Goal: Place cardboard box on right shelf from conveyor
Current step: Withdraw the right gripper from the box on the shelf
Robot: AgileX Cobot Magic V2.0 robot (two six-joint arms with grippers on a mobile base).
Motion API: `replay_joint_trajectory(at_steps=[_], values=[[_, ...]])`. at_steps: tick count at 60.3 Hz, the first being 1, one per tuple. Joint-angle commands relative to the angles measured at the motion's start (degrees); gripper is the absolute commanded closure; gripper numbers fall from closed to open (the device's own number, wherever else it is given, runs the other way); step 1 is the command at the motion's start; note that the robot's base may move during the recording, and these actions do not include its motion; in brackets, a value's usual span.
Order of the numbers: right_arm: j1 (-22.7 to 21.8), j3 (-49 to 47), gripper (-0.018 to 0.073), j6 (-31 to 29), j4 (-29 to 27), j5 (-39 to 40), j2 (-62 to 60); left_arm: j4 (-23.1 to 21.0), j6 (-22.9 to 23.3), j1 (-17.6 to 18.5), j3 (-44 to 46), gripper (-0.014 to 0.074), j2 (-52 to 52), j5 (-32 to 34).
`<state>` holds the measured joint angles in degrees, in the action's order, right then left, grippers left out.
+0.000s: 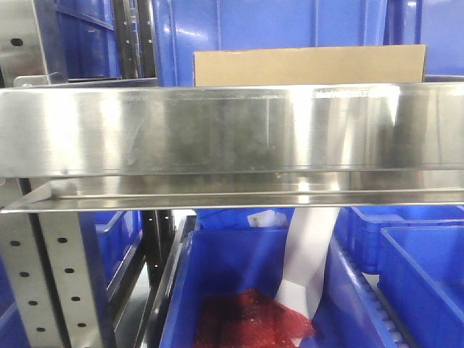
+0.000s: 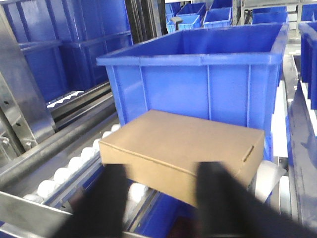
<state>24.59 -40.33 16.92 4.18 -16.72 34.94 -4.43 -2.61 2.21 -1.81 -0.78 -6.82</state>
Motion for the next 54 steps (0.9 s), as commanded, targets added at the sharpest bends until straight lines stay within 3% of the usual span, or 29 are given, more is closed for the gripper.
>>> replay_joint_trajectory(at_steps=[1,6,54], values=[[-0.1,-1.6,0.0414,0.2,0.7,5.3,-0.1,-0.3,0.0,0.1,-0.5,0.0713,-0.7,4.9],[-0.1,-1.6,0.0506,0.2,0.7,5.4,-0.1,-0.3,0.0,0.1,-0.5,0.0713,-0.7,4.9],[-0.3,0.3,0.0503,-0.1,1.4,5.0,-0.2,-0.3,0.0,0.1,-0.5,0.0712,-0.7,4.9]])
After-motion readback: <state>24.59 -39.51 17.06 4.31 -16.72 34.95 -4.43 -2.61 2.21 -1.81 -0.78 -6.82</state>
